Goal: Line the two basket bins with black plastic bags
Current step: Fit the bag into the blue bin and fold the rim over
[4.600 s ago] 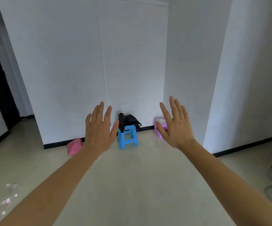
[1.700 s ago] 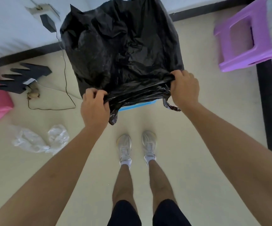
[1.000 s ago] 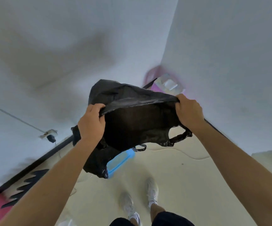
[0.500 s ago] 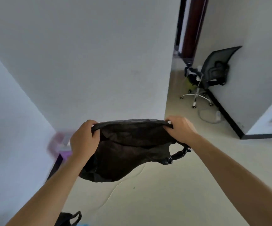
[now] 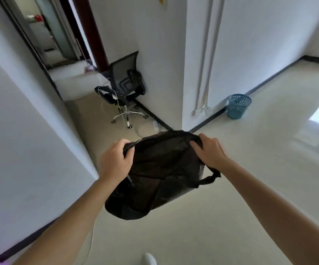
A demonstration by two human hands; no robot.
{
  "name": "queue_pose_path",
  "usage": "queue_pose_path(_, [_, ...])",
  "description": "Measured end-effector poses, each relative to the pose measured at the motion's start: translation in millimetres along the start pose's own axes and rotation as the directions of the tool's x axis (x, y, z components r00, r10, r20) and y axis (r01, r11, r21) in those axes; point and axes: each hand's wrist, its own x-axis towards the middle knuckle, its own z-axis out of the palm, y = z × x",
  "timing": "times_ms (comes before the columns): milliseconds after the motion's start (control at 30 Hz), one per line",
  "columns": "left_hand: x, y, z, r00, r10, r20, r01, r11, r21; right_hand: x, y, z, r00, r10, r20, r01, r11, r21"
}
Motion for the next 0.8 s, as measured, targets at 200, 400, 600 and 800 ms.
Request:
queue_pose_path(200, [128,74,124,0.987,0.144,0.068,-0.127,0.971,-0.204,76,108,-40,0.994,0.099,-0.054,-0.106,0.983,-0.149])
queue_pose_path(400, [280,184,231,0.960,0.258,0.110,-0.223,0.939,-0.261,165,218,-134,0.932,0.285,-0.224,-0.347,0.877,-0.332])
queue_pose_path(600, [371,312,336,0.888,0.412,0.204,-0.311,0.866,-0.392,193,326,-205,0.790,0.507,-0.344,-0.595,0.770,-0.231])
queue_pose_path(800, [430,425,469,0.825,0.495,0.272,-0.372,0.838,-0.398,249,478,-229,0.718,0.566,-0.404,-0.667,0.725,-0.170])
